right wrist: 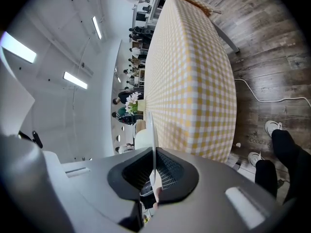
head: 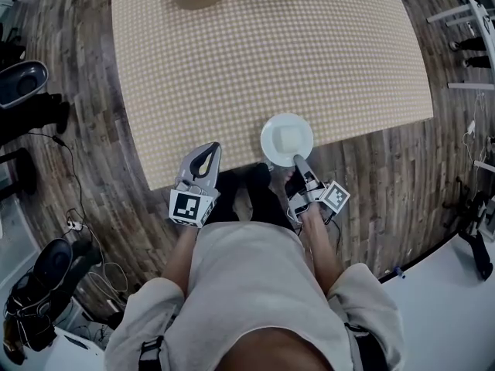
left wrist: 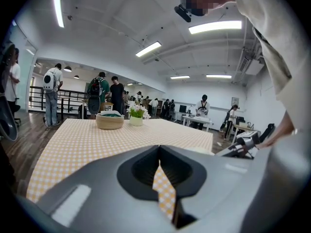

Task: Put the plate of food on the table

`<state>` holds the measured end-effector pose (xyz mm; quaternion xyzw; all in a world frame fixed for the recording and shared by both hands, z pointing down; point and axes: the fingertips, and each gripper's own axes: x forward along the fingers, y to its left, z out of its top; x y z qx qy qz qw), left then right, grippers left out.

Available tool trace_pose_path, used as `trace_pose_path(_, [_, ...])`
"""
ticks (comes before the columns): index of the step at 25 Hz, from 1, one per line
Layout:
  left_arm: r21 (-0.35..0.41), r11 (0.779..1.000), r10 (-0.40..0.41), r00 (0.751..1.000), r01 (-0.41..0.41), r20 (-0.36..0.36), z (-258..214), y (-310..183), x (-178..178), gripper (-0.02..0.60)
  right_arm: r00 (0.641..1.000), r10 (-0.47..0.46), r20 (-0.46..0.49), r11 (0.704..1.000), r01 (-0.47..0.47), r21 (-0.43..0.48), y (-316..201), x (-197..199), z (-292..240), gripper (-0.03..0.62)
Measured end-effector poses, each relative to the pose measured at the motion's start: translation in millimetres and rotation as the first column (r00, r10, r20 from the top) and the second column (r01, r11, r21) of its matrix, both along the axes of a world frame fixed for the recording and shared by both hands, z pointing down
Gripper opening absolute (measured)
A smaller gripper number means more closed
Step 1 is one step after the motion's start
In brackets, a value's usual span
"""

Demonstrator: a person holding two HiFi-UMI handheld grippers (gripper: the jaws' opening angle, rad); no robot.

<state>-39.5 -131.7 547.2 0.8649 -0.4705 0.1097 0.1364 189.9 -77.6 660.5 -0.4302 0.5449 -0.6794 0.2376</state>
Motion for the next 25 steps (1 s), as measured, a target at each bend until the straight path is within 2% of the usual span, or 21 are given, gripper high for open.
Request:
trace_pose_path(5, [-0.007, 1.0, -0.012, 1.0, 0.012, 0.001, -2, 11, -8, 0.009, 1.0, -0.012, -0.006, 1.0, 0.013, 0.016, -14, -6, -1, 0.014])
trace_pose_path(11, [-0.03, 0.999, -0.028, 1.0, 0.028, 0.001, 9, -1, -20, 0.009, 0.999, -0.035, -0.026, 0.999, 0.035, 0.01, -51, -16, 16, 0.014])
trace_pose_path(25, [-0.037, 0.998, -0.05, 0.999, 0.05, 0.003, 5, -5, -24, 0.011, 0.997, -0.061, -0.037, 0.997, 0.063, 0.037, -125, -23, 20, 0.017])
